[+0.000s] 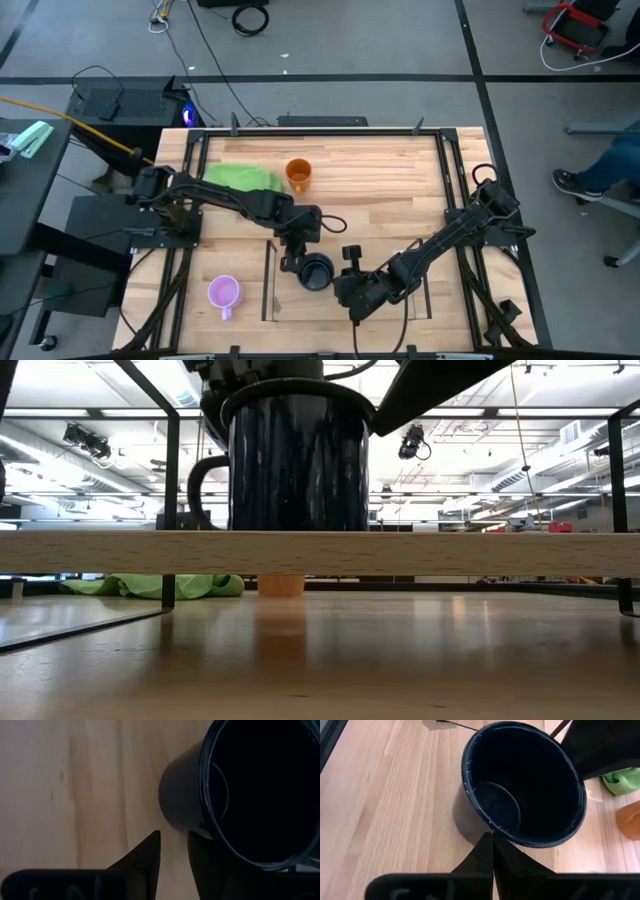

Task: Stack small to large cups/mugs on shelf
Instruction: Put the dark blue mug on the shelf

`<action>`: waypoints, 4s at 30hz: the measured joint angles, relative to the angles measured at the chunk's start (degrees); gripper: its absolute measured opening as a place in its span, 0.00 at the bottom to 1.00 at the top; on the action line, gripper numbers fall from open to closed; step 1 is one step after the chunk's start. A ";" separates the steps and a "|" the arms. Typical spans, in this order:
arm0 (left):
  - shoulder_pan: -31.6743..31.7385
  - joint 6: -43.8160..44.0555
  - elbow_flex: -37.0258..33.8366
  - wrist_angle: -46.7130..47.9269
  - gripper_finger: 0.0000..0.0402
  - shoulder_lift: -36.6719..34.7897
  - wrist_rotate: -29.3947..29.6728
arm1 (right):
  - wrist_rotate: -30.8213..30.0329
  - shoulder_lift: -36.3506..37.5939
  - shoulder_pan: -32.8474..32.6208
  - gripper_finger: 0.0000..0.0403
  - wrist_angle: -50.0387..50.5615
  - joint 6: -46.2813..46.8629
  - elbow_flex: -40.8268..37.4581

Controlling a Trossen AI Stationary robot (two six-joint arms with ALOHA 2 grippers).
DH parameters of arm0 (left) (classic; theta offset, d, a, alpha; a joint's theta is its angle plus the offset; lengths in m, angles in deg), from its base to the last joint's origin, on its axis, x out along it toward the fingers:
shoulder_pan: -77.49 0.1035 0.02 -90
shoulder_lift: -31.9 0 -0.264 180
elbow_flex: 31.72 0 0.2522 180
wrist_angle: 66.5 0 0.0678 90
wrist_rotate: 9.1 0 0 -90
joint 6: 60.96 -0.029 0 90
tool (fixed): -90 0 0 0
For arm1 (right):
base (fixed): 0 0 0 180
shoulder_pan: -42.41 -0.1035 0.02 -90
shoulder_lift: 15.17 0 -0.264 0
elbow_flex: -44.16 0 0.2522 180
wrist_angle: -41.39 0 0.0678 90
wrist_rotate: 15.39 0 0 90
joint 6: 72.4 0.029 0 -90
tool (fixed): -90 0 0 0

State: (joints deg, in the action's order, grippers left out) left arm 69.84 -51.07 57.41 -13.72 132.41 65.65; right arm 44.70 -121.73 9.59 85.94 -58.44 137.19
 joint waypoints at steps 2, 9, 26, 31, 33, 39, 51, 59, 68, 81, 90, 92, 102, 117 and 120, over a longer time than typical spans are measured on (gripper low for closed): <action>-0.63 0.28 -0.02 0.04 0.26 0.00 0.00 | 0.00 0.00 0.00 0.01 -0.02 0.00 0.00; -2.69 1.86 -0.02 -0.13 0.24 0.00 -0.28 | -1.05 0.00 1.08 0.01 -0.07 -0.82 0.00; -4.61 2.98 -0.02 -0.34 0.23 0.00 -0.15 | -1.27 0.14 7.73 0.01 1.49 -3.94 0.02; -4.08 2.44 -0.02 -0.23 0.23 0.00 -0.09 | -1.18 0.72 7.56 0.01 5.07 -2.00 0.02; -3.62 2.35 -0.01 -0.23 0.23 0.00 -0.08 | -1.26 1.28 7.19 0.01 6.45 -1.03 0.06; -2.72 2.37 0.00 -0.12 0.22 0.00 -0.02 | -1.42 3.94 4.54 0.01 7.88 3.38 0.06; -2.93 2.48 0.04 -1.72 0.23 0.00 -0.04 | 7.62 2.64 -3.68 0.01 1.32 8.18 0.09; -3.05 2.87 0.04 -2.09 0.24 0.00 -1.07 | 8.18 2.19 -2.31 0.01 -2.50 4.04 0.09; -4.81 2.98 0.04 -1.85 0.24 0.00 -1.31 | 10.55 2.16 0.56 0.01 -3.30 2.36 0.09; -5.74 3.90 0.04 -2.09 0.23 0.00 -1.40 | 10.29 2.16 2.93 0.01 -3.36 0.17 0.09; -4.27 2.96 0.04 0.40 0.23 -0.02 -1.36 | 9.64 2.39 0.54 0.01 -0.03 3.16 0.09; -3.58 2.56 0.04 0.62 0.23 -0.02 -1.36 | 8.70 2.40 -0.46 0.01 1.15 4.27 0.07; 0.68 -0.04 0.01 1.54 0.23 -4.18 -1.32 | 14.15 1.85 -4.16 0.00 -4.45 5.94 0.07; 1.32 -1.55 0.02 1.50 0.20 -17.13 0.62 | 16.15 -2.69 -1.67 0.00 -12.20 0.48 0.01; 1.32 -1.57 0.04 1.80 0.19 -17.79 1.96 | 16.13 -2.78 -1.46 0.00 -13.98 0.00 0.00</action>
State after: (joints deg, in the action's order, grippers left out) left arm 71.16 -52.64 57.45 -11.92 114.62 67.61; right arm 60.84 -124.52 8.14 71.96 -58.43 137.19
